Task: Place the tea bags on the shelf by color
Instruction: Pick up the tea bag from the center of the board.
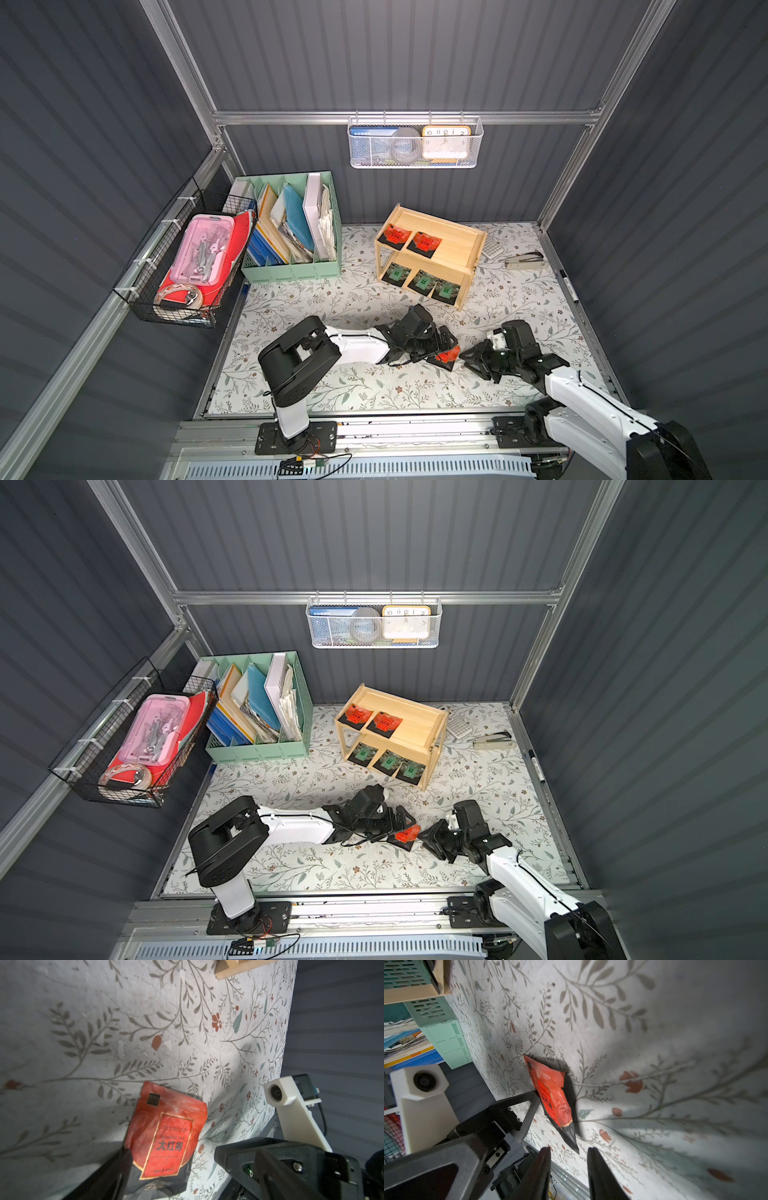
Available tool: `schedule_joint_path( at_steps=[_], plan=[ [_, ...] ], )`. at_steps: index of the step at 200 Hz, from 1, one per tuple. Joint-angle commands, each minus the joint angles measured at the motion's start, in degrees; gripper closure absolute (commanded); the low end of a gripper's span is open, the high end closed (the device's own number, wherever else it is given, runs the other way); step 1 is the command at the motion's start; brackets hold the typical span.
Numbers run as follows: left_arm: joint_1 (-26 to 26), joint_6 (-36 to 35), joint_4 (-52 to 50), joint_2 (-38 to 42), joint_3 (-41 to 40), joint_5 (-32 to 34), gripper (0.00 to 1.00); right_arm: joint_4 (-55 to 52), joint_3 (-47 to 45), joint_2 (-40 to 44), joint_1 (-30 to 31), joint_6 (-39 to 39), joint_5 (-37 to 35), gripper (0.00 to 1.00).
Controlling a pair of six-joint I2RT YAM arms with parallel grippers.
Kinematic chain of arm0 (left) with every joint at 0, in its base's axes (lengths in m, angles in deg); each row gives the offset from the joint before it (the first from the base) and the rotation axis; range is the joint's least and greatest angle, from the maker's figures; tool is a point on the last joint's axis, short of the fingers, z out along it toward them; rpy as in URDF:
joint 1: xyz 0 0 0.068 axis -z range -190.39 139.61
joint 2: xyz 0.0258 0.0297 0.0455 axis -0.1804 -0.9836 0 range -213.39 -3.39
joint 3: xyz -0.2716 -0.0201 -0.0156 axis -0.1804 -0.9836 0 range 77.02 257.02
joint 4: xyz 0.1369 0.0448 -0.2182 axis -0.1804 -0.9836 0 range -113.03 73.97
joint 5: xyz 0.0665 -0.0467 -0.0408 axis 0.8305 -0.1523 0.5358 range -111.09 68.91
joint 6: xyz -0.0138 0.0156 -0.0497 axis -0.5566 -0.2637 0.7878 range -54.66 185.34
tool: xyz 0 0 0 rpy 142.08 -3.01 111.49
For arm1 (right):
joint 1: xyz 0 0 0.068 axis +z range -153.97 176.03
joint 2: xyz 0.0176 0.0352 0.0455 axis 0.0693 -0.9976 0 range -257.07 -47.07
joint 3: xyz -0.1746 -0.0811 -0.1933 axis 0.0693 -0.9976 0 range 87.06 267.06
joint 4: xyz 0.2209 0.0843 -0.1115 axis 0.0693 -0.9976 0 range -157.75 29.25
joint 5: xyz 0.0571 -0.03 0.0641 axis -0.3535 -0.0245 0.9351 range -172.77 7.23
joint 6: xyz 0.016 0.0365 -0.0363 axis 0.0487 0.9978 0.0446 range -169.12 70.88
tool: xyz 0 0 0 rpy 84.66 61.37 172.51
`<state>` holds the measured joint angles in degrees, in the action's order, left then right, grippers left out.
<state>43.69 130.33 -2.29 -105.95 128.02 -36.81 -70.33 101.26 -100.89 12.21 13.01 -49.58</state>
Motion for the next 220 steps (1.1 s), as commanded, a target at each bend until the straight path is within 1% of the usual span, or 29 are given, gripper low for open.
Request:
schedule_joint_path(
  at_steps=[1, 122, 220],
  plan=[
    [0.2, -0.7, -2.8, -1.5, 0.8, -0.6, 0.02, 3.2, -0.7, -1.6, 0.4, 0.1, -0.5, 0.66],
    [0.2, -0.3, -2.7, -1.9, 0.4, -1.0, 0.02, 11.7, -0.6, -12.2, 1.9, -1.4, -1.8, 0.68],
    [0.2, -0.4, -2.8, -2.9, 0.8, -1.7, 0.02, 17.6, -0.6, -18.0, 3.3, -1.2, -1.9, 0.68]
  ],
)
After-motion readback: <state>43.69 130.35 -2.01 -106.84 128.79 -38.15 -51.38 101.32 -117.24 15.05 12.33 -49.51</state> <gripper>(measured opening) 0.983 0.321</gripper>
